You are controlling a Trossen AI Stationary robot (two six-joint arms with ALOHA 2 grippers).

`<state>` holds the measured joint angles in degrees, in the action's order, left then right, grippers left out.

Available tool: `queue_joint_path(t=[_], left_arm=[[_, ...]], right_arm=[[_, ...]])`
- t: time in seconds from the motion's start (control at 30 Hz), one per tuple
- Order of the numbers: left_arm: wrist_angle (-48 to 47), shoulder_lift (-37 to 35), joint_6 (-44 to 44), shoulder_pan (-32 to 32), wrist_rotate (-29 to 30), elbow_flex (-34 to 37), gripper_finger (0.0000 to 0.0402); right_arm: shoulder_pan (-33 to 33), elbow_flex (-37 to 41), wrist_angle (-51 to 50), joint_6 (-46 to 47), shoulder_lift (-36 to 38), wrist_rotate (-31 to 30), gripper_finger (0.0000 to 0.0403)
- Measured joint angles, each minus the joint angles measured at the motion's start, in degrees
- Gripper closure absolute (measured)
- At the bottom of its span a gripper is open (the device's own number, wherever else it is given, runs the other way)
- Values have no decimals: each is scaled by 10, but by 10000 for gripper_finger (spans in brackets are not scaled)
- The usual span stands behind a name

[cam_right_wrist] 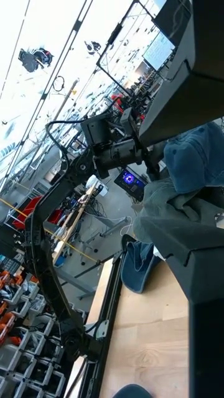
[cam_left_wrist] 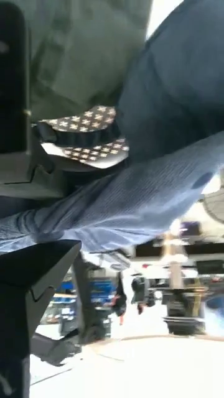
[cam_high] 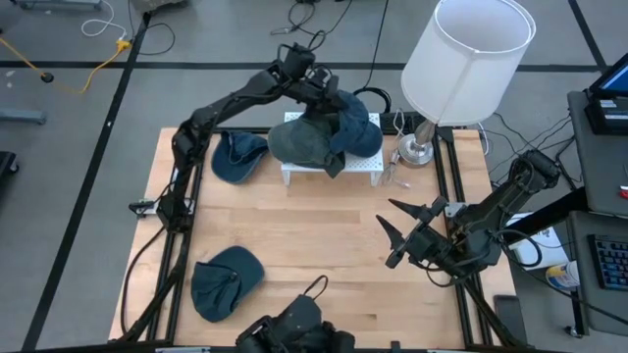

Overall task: Pick & Place hat
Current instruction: Put the middle blue cap on the shelf

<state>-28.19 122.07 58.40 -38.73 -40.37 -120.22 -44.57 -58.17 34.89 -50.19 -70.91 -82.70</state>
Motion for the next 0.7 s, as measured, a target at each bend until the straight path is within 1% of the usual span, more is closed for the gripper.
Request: queue_joint_path(t=[0.13, 0.23, 0.4, 0.47, 0.57, 0.7], left_arm=[[-21, -22, 9, 0, 51, 0, 291], [-38, -37, 1, -1, 76, 0, 298], [-38, -63, -10, -2, 114, 0, 308], [-36, -77, -18, -1, 143, 0, 309], [-6, -95, -60, 9, 201, 0, 309], [65, -106, -105, 29, 223, -2, 309]], right_arm=[[0, 0, 0, 3, 0, 0, 195], [0, 0, 0, 22, 0, 0, 195], [0, 0, 0, 31, 0, 2, 195], [0, 0, 0, 30, 0, 2, 195], [0, 0, 0, 30, 0, 2, 195], [0, 0, 0, 30, 0, 3, 197]])
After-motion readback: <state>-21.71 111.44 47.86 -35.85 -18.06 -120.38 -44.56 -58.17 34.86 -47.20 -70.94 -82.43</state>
